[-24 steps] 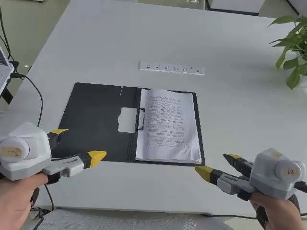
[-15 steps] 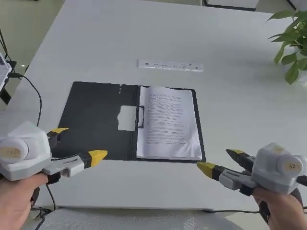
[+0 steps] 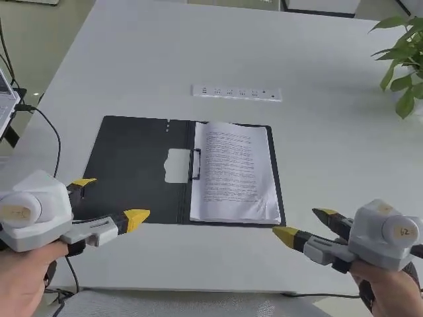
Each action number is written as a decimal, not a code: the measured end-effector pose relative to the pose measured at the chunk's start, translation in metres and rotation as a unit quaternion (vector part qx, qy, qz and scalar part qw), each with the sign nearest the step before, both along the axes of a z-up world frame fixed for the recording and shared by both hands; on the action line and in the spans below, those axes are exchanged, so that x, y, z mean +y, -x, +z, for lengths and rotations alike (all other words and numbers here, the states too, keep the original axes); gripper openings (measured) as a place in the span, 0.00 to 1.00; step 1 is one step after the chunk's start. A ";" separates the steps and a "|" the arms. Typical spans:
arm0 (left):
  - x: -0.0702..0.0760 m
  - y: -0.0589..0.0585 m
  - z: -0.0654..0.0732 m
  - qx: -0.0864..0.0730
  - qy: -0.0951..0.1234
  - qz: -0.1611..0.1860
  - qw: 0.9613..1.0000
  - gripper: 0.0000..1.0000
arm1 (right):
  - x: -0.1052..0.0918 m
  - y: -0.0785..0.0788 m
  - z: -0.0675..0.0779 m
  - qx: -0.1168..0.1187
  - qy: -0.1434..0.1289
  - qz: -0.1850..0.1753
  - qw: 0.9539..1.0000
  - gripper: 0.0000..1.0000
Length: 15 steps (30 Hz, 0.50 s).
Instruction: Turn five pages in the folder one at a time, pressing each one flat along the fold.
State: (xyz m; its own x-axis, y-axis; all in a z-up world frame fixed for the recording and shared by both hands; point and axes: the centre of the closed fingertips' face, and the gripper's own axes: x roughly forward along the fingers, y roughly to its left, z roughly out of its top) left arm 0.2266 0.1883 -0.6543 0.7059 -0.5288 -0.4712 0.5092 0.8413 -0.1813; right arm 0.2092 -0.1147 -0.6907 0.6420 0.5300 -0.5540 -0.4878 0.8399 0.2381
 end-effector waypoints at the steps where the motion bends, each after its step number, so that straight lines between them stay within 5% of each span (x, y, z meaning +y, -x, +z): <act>1: 0.000 0.000 0.000 0.000 0.001 0.000 1.000 0.76 | 0.000 0.000 0.000 0.000 0.000 0.000 1.000 0.67; 15: 0.002 -0.004 0.005 -0.006 -0.007 -0.005 1.000 0.77 | 0.001 -0.002 0.002 -0.003 -0.001 0.004 1.000 0.67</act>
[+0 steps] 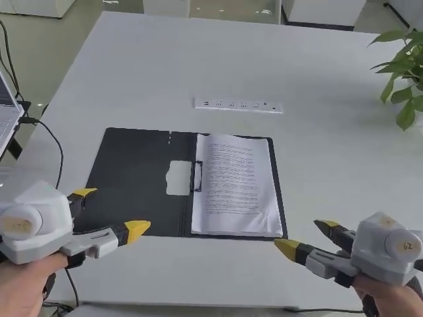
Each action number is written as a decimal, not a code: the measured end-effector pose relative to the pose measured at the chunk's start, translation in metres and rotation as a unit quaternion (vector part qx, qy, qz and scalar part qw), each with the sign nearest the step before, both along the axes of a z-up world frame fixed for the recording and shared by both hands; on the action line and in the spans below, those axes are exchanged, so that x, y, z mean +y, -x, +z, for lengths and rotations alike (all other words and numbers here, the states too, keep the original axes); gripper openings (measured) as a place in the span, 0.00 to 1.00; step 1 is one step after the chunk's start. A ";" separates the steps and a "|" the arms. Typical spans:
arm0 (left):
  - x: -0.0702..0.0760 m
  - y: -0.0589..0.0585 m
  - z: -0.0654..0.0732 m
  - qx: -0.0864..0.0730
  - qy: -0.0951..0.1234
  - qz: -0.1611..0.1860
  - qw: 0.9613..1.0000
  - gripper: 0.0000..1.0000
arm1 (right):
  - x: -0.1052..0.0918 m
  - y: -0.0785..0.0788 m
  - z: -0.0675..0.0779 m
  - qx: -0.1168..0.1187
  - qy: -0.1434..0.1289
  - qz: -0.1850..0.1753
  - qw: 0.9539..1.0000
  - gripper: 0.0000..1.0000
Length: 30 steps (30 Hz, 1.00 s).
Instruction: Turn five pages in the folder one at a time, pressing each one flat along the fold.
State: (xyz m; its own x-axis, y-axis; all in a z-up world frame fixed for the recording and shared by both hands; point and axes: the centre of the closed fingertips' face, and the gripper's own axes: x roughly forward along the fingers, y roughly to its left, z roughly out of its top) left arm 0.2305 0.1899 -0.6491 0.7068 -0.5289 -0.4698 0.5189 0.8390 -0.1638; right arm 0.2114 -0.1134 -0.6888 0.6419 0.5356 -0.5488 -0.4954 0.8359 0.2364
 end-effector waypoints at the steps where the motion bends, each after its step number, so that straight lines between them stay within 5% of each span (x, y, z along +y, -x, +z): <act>1: 0.000 0.000 0.000 0.000 0.000 -0.001 1.000 0.77 | 0.001 0.000 0.000 0.000 0.000 0.001 1.000 0.67; 22: -0.007 -0.002 -0.001 -0.002 0.000 -0.011 1.000 0.77 | -0.005 0.000 0.002 -0.003 0.005 -0.001 1.000 0.67; 30: -0.020 -0.007 -0.003 0.001 -0.004 -0.033 0.999 0.76 | -0.007 0.002 0.000 0.000 0.008 -0.002 1.000 0.67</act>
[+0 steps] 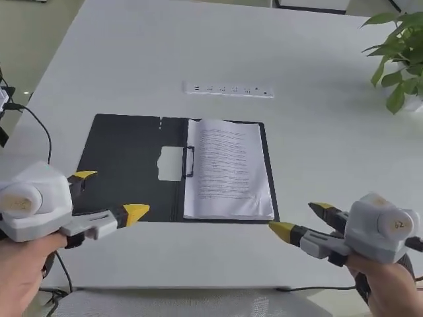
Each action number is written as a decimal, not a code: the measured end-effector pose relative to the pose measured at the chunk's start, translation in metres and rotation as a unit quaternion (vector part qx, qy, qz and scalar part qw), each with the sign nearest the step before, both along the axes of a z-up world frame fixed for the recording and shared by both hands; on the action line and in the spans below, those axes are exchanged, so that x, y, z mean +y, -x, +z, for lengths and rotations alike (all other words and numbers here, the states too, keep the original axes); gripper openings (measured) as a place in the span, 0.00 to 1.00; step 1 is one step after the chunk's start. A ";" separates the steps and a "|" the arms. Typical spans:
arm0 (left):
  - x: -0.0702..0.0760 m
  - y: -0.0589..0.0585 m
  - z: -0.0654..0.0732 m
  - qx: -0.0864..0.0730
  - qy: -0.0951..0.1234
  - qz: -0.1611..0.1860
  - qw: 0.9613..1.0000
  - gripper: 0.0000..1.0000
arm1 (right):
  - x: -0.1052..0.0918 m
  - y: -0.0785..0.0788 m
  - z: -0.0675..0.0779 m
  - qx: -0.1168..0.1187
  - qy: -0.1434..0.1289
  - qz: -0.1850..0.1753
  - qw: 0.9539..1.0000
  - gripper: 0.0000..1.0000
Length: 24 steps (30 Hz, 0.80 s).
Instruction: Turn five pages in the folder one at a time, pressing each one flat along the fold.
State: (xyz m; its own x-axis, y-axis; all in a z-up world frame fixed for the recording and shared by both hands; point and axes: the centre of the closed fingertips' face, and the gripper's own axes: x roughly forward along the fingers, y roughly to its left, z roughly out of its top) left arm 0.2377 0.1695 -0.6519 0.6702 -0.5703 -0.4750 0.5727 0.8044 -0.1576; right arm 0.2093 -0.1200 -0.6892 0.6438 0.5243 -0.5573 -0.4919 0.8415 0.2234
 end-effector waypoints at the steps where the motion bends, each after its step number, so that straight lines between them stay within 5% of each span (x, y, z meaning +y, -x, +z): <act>1: -0.004 -0.001 0.000 0.000 -0.001 -0.006 1.000 0.76 | 0.000 0.000 0.000 0.000 -0.002 -0.001 1.000 0.67; 24: -0.082 -0.023 -0.005 0.004 -0.005 -0.095 0.995 0.75 | -0.008 0.003 -0.005 0.008 -0.014 -0.019 1.000 0.67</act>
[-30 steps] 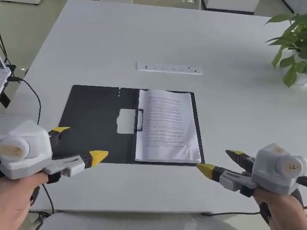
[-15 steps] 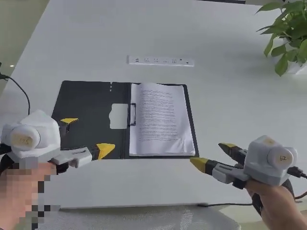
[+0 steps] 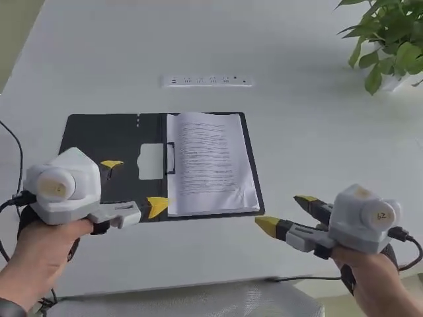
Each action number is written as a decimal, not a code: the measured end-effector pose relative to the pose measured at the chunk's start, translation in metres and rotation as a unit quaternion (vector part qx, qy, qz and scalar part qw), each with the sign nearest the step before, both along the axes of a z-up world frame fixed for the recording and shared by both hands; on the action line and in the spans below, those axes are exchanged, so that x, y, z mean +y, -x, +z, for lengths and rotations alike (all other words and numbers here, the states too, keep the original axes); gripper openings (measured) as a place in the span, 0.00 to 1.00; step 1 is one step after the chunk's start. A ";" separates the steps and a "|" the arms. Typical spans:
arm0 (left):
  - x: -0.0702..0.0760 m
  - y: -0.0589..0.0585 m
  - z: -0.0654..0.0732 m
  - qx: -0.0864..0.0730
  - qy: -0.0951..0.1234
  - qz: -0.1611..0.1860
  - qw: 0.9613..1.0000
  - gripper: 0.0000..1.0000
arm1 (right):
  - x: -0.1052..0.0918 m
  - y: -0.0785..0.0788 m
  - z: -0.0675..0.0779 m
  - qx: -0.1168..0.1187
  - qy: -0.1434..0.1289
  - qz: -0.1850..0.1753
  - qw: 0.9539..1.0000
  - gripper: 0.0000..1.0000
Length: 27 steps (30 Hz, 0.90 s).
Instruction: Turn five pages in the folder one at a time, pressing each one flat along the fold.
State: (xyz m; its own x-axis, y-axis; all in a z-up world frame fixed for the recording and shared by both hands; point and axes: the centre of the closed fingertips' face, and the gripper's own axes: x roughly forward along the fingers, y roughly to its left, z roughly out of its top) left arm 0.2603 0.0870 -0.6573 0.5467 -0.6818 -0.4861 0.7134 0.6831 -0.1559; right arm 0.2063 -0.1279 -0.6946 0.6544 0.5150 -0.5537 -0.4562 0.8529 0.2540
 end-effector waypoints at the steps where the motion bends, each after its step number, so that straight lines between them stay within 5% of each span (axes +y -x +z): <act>1: -0.006 -0.001 0.000 -0.001 -0.001 -0.009 1.000 0.75 | -0.001 0.000 0.000 0.000 -0.001 -0.001 1.000 0.67; 9: -0.045 -0.009 -0.006 -0.009 -0.022 -0.058 0.998 0.75 | -0.006 -0.001 0.001 0.001 -0.003 -0.008 1.000 0.67; 15: -0.081 -0.013 -0.011 -0.006 -0.014 -0.092 0.996 0.74 | -0.007 -0.001 -0.001 0.004 -0.003 -0.009 1.000 0.67; 19: -0.105 -0.018 -0.017 0.008 0.007 -0.107 0.994 0.73 | -0.010 -0.001 -0.004 0.007 -0.004 -0.011 1.000 0.67; 27: -0.140 -0.026 -0.042 0.028 0.008 -0.125 0.992 0.71 | -0.019 0.001 -0.009 0.013 -0.004 -0.014 1.000 0.67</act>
